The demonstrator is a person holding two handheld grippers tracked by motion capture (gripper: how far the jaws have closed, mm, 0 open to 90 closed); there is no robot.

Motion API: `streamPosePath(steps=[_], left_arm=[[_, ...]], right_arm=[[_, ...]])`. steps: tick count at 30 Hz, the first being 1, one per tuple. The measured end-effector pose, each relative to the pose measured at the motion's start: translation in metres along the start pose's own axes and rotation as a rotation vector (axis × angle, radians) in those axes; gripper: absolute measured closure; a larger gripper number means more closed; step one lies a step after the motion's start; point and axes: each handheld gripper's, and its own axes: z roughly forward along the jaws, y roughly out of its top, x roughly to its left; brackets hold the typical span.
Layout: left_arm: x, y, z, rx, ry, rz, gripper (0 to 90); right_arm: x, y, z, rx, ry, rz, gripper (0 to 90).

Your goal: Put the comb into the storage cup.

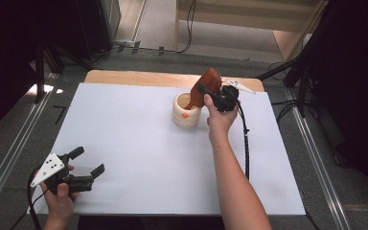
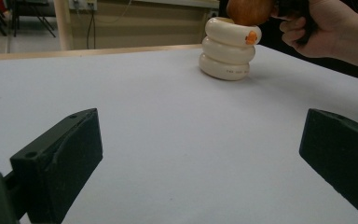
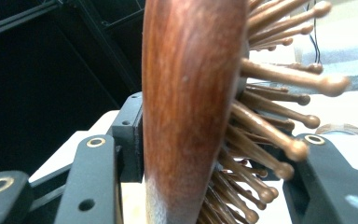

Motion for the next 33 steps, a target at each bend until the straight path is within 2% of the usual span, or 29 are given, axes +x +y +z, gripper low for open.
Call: streamPosePath(steps=[10,17,20,23,28,30,33], left_arm=[[0.0,0.0,0.0,0.001,-0.001,0.001,0.0],[0.0,0.0,0.0,0.003,-0.001,0.003,0.0],[0.0,0.0,0.0,0.003,-0.002,0.003,0.0],[0.0,0.0,0.0,0.003,-0.002,0.003,0.0],[0.0,0.0,0.0,0.001,-0.003,0.001,0.0],[0.0,0.0,0.0,0.001,-0.002,0.001,0.0],[0.0,0.0,0.0,0.002,-0.002,0.003,0.0]], right_arm=[[-0.006,0.003,-0.004,0.019,-0.002,0.009,37.2],[-0.007,0.005,-0.006,0.03,0.001,-0.014,31.8],[-0.006,0.006,-0.008,0.03,-0.004,-0.028,25.4],[-0.004,0.007,-0.01,0.03,-0.037,-0.052,16.5],[-0.002,0.01,-0.013,0.029,-0.039,-0.086,8.1],[-0.001,0.011,-0.015,0.032,-0.054,-0.095,0.3],[-0.001,0.012,-0.017,0.033,-0.052,-0.1,0.0]])
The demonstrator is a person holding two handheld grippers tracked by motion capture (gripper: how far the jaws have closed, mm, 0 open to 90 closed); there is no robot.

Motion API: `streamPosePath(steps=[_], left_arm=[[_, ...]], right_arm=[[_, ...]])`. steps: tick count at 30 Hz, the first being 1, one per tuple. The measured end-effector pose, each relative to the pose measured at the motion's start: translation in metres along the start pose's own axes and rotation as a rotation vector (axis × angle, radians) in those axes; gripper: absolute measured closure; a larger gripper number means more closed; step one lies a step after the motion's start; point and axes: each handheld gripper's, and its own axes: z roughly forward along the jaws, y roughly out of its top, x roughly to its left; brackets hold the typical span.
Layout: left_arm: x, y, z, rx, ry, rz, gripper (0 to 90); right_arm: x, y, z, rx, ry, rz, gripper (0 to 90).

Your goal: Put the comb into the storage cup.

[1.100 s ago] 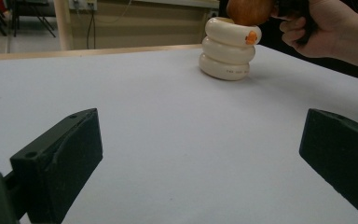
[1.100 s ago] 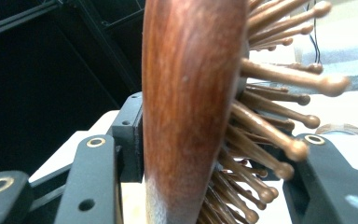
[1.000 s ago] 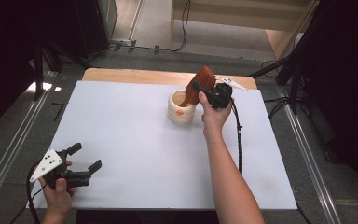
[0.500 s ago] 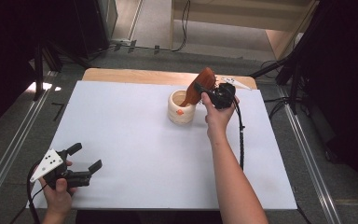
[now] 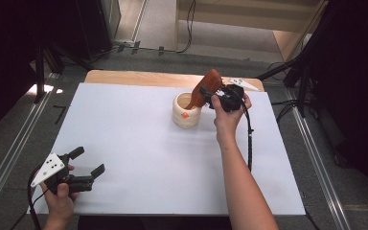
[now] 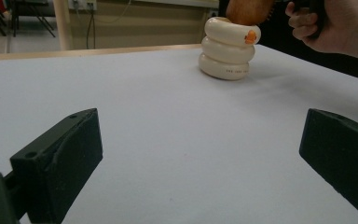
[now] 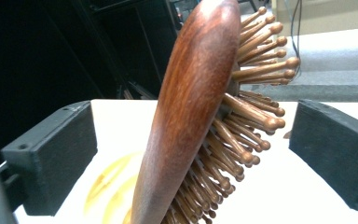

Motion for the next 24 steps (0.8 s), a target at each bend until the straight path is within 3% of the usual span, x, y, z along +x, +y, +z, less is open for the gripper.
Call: streamPosePath(steps=[4,9,24], left_arm=[[0.0,0.0,0.0,-0.001,0.001,-0.002,0.0],[0.0,0.0,0.0,0.0,0.001,0.0,0.0],[-0.001,0.0,0.0,-0.001,-0.001,0.0,0.0]], right_arm=[[0.002,0.001,-0.003,0.006,-0.026,-0.022,0.0],[0.006,0.003,-0.01,0.001,-0.024,-0.045,0.0],[0.003,0.002,-0.029,-0.012,-0.035,-0.088,0.0]])
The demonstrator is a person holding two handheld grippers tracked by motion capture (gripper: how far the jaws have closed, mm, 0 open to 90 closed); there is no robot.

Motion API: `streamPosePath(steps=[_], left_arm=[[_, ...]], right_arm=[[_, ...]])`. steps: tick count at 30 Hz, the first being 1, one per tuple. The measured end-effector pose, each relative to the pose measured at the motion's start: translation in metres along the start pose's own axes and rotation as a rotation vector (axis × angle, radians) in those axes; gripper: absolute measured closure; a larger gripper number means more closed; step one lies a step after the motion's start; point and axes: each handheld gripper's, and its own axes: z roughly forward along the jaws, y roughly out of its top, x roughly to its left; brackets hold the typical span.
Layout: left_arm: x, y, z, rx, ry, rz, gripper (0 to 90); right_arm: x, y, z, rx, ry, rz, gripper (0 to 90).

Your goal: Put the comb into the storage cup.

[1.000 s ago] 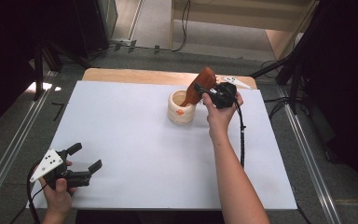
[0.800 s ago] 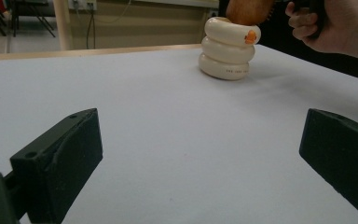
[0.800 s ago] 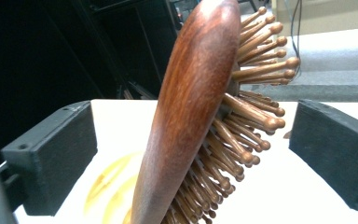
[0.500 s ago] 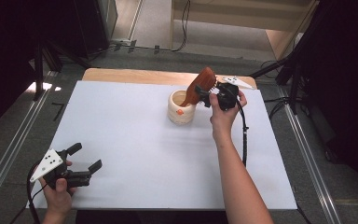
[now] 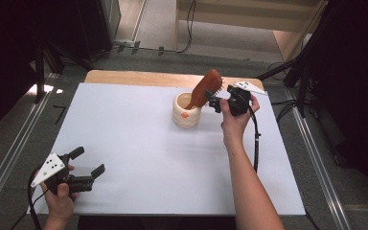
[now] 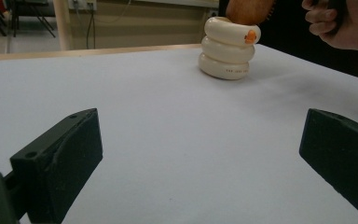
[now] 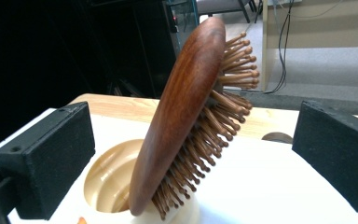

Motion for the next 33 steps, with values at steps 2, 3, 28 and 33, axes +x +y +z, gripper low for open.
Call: streamPosePath(steps=[2,3,28,33], left_arm=[[0.0,0.0,0.0,0.001,0.0,0.0,0.0],[0.0,0.0,0.0,0.0,0.001,0.0,0.0],[-0.001,0.0,0.0,0.002,0.003,0.003,0.0],[-0.001,0.0,0.0,0.005,0.006,0.004,0.0]], right_arm=[[-0.001,-0.001,-0.002,0.0,0.001,-0.008,0.0],[-0.001,-0.001,-0.004,-0.002,0.002,-0.013,0.0],[-0.001,-0.013,-0.042,-0.024,0.006,-0.077,0.0],[-0.003,-0.016,-0.052,-0.021,0.004,-0.09,0.0]])
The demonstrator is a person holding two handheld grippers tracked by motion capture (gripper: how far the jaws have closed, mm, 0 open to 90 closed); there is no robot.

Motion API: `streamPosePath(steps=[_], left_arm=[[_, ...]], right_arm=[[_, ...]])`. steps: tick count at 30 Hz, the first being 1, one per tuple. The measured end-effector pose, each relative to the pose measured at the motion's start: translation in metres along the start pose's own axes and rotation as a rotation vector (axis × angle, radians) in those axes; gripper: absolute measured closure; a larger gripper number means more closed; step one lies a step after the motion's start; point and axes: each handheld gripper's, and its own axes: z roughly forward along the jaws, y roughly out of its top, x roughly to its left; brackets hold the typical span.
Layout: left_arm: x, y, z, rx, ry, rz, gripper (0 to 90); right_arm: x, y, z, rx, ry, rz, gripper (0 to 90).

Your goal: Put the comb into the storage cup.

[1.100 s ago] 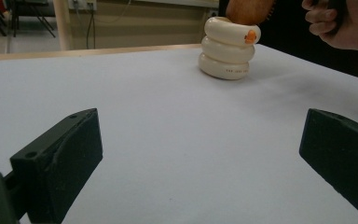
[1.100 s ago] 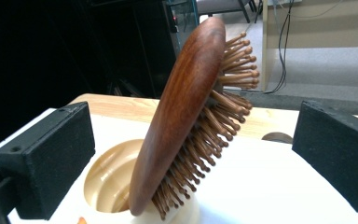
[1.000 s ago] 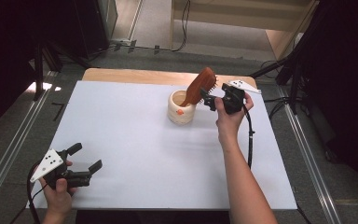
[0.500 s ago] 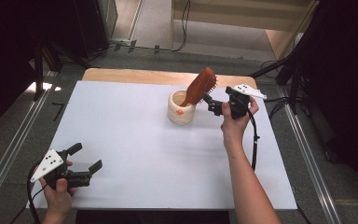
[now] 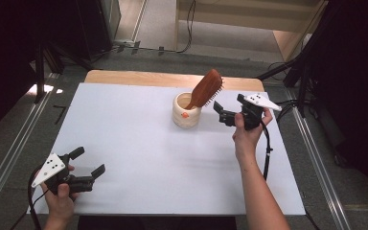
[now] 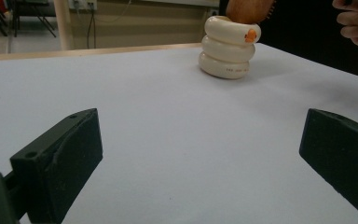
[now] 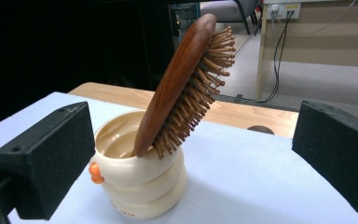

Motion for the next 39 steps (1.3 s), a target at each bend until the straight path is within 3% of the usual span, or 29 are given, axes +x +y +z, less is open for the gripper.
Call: streamPosePath(steps=[9,39], left_arm=[[-0.001,0.0,0.0,0.001,0.001,0.003,0.0],[-0.002,0.0,0.001,0.007,0.007,0.017,0.0]], right_arm=[[-0.002,-0.008,-0.017,-0.006,-0.009,-0.026,0.0],[-0.02,-0.05,-0.066,-0.013,-0.033,-0.019,0.0]])
